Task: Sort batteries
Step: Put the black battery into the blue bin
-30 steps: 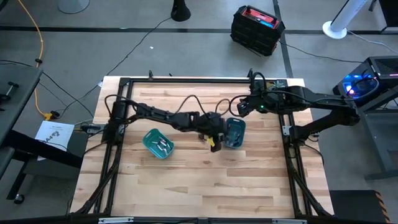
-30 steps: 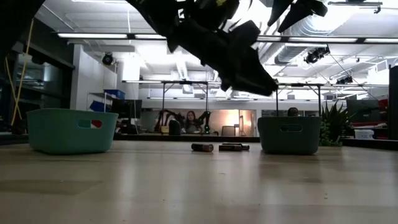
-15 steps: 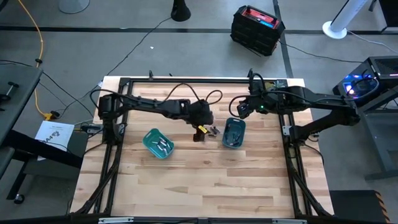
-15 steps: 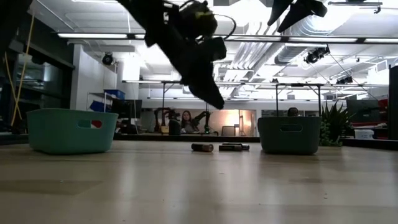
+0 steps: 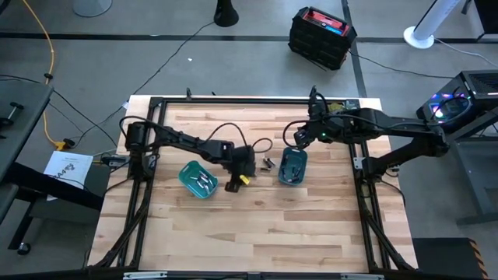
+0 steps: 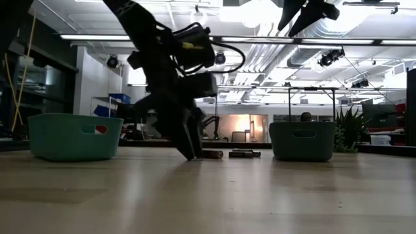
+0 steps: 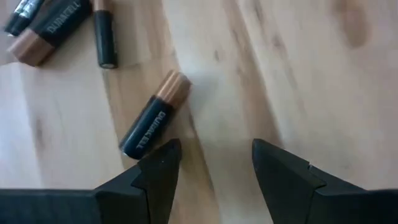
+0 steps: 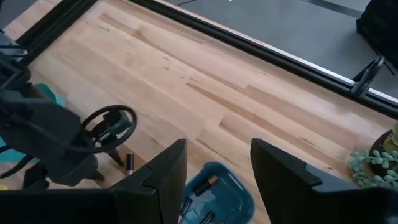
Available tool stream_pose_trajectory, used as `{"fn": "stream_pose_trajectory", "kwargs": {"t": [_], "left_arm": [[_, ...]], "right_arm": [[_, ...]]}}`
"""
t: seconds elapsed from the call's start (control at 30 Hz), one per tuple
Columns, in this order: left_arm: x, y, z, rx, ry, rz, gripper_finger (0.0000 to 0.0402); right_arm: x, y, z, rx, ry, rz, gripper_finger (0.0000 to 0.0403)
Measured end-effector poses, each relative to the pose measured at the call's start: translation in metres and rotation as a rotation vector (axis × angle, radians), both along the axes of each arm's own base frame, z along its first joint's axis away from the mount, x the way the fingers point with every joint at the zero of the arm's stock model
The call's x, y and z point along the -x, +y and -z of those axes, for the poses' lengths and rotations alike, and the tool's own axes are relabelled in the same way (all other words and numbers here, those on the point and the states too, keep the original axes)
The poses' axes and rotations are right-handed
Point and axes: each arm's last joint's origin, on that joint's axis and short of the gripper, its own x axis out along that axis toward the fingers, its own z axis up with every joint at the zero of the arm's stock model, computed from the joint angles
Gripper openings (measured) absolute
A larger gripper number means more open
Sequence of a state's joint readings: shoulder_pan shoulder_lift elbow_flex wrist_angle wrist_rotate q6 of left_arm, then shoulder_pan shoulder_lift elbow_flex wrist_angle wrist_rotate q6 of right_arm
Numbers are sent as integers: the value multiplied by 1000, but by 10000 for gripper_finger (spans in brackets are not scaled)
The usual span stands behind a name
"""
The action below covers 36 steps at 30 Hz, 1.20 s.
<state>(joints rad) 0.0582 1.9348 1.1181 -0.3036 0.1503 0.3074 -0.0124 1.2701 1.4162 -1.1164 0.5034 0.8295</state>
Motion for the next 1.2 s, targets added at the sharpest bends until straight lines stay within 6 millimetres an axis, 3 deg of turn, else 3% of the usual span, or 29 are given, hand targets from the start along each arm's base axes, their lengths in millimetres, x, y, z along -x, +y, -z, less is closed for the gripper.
{"fn": "stream_pose_trajectory", "kwargs": {"t": [0.2, 0.4, 0.53, 0.7, 0.9, 1.0, 1.13, 1.2], "left_arm": [[3, -4, 0, -8, -15, -67, 195], [4, -14, -19, -60, -86, 45, 188], [-2, -8, -21, -161, -156, 74, 182], [-9, 2, -8, -241, -179, 129, 182], [-7, 2, 6, -159, -114, 150, 173], [-6, 0, 9, -109, -88, 76, 136], [-7, 0, 4, 10, -77, -59, 34], [-10, 3, -2, 53, -94, -102, 30]], "right_arm": [[-1, 0, 0, 0, -2, 0, 172], [-1, 0, 0, -1, -1, -1, 172], [-1, 0, 0, -1, -1, -1, 172], [-1, 0, 0, -2, -2, 0, 172], [-1, 0, 0, -2, -1, -1, 172], [-1, 0, 0, -2, -2, -1, 172], [-1, 0, 0, -2, -2, -1, 172], [-1, 0, 0, -2, -2, -1, 172]]}}
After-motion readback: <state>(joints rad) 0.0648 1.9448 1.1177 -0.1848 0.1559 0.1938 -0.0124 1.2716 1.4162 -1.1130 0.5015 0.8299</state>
